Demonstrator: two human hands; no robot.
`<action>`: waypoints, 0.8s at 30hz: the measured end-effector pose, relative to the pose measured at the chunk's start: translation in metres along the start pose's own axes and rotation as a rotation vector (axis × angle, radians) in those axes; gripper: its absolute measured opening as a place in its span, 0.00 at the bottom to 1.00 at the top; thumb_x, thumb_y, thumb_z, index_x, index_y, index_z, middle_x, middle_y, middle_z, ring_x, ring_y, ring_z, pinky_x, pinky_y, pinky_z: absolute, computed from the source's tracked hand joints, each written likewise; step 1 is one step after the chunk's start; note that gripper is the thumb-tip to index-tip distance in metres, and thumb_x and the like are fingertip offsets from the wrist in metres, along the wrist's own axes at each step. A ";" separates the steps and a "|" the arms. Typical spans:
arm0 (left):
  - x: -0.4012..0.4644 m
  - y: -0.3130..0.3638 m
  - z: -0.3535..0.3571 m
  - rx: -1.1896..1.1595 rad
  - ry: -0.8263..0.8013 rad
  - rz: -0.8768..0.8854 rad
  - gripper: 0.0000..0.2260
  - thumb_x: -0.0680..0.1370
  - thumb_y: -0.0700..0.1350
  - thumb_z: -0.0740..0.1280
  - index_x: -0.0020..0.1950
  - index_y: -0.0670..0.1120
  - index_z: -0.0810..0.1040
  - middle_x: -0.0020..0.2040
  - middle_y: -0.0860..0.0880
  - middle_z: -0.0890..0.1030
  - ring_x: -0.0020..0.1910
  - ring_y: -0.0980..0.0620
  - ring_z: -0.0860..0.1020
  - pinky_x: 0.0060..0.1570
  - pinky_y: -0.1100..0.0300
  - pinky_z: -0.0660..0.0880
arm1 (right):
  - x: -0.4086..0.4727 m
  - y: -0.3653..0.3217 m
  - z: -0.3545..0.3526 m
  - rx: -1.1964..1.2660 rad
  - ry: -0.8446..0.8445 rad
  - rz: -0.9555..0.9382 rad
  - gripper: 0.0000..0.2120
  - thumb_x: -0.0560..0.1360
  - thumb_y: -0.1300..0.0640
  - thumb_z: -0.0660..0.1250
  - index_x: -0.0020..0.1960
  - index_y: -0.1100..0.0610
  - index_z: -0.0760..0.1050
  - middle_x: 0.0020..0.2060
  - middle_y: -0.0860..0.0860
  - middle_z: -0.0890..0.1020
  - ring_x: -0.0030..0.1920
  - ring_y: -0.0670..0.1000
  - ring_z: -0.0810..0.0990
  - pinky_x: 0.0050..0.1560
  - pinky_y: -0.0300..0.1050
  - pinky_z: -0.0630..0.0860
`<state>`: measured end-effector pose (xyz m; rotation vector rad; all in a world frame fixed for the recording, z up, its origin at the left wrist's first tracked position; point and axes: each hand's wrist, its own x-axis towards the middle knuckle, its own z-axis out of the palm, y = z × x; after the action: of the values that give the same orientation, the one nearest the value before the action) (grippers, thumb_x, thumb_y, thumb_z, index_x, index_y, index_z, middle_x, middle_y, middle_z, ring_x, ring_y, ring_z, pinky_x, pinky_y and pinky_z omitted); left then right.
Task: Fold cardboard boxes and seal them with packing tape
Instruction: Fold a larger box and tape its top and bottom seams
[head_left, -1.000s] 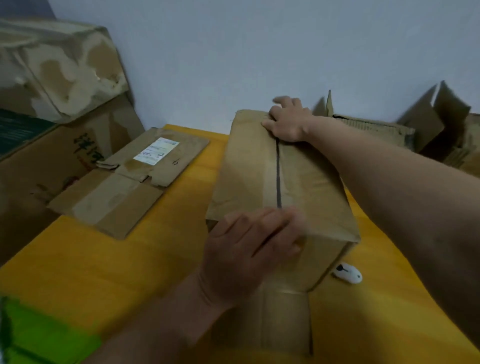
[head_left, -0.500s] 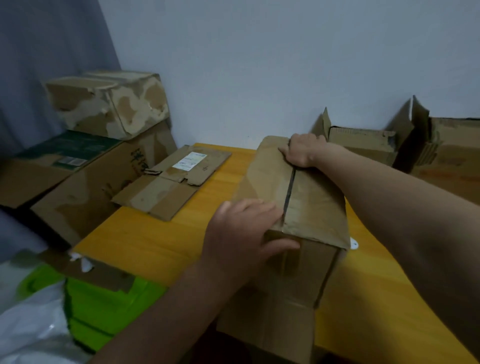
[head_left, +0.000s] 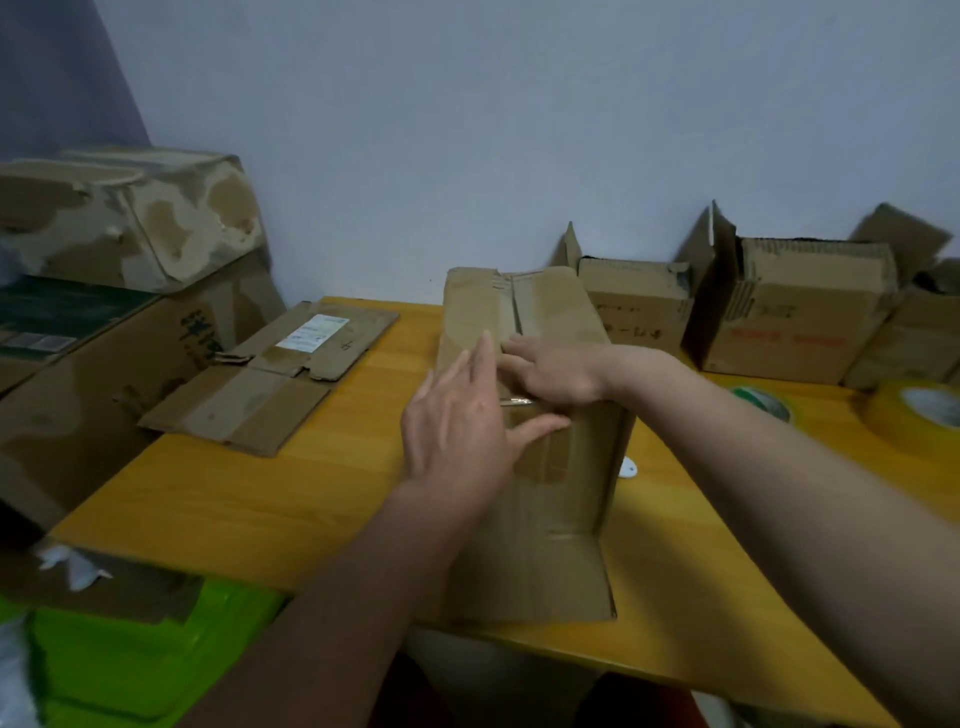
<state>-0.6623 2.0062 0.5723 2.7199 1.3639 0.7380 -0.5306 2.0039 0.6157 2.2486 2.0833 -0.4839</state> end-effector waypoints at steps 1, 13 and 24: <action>0.003 0.001 0.000 -0.015 -0.002 -0.019 0.48 0.70 0.71 0.64 0.80 0.48 0.47 0.75 0.50 0.66 0.74 0.53 0.63 0.70 0.57 0.63 | -0.009 -0.003 0.002 0.039 0.002 -0.025 0.22 0.84 0.50 0.44 0.74 0.57 0.62 0.71 0.58 0.65 0.73 0.56 0.61 0.72 0.53 0.57; 0.010 -0.026 0.020 -0.314 0.214 0.146 0.20 0.68 0.60 0.74 0.56 0.53 0.84 0.57 0.55 0.83 0.63 0.51 0.75 0.56 0.50 0.75 | -0.054 0.021 0.030 0.427 0.598 -0.083 0.11 0.72 0.56 0.72 0.54 0.54 0.83 0.51 0.49 0.85 0.52 0.45 0.81 0.58 0.47 0.77; 0.018 -0.043 0.021 -0.728 0.160 0.207 0.07 0.75 0.48 0.71 0.52 0.55 0.84 0.45 0.66 0.77 0.52 0.69 0.73 0.64 0.40 0.70 | -0.044 0.024 0.039 0.370 0.664 -0.139 0.12 0.70 0.54 0.74 0.54 0.50 0.83 0.48 0.46 0.83 0.51 0.45 0.78 0.54 0.47 0.77</action>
<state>-0.6767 2.0506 0.5518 2.2480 0.6313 1.1983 -0.5174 1.9498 0.5853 2.7737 2.6490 -0.1321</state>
